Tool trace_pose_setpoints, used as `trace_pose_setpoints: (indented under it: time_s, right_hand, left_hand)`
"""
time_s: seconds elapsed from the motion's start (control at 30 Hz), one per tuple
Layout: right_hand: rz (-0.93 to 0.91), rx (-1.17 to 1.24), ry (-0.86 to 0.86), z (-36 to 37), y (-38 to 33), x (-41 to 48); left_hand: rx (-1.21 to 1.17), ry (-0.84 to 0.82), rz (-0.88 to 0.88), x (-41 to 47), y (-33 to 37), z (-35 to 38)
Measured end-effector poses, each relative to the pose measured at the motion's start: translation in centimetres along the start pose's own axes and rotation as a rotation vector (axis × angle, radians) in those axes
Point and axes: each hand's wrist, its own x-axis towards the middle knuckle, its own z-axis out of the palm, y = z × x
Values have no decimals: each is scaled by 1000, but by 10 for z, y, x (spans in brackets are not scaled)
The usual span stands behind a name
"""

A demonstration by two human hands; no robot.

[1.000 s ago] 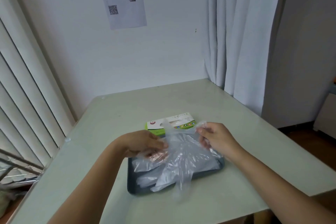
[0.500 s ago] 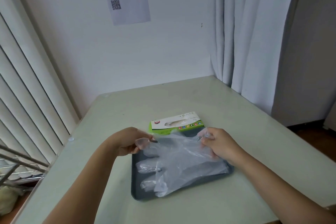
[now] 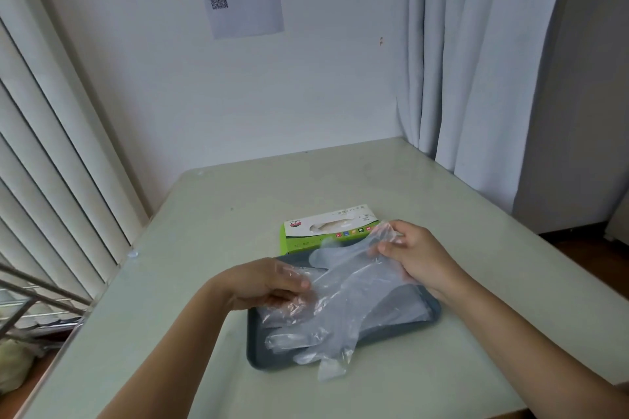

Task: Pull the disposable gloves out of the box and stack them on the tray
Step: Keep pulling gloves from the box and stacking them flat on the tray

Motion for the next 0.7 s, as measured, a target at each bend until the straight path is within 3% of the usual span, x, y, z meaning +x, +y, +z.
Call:
trace_pose_setpoints:
  time_s: [0.2,0.47,0.7]
  right_hand:
    - [43,-113,23,-1,4,2]
    - [138,-393,-14,1,19,3]
    - [107,-641,55,0,18,3]
  left_hand:
    - [-152,113,35,-2,6,1]
    - [-176,191,-123,3,15,4]
    - [119,190,-155,3,8,-2]
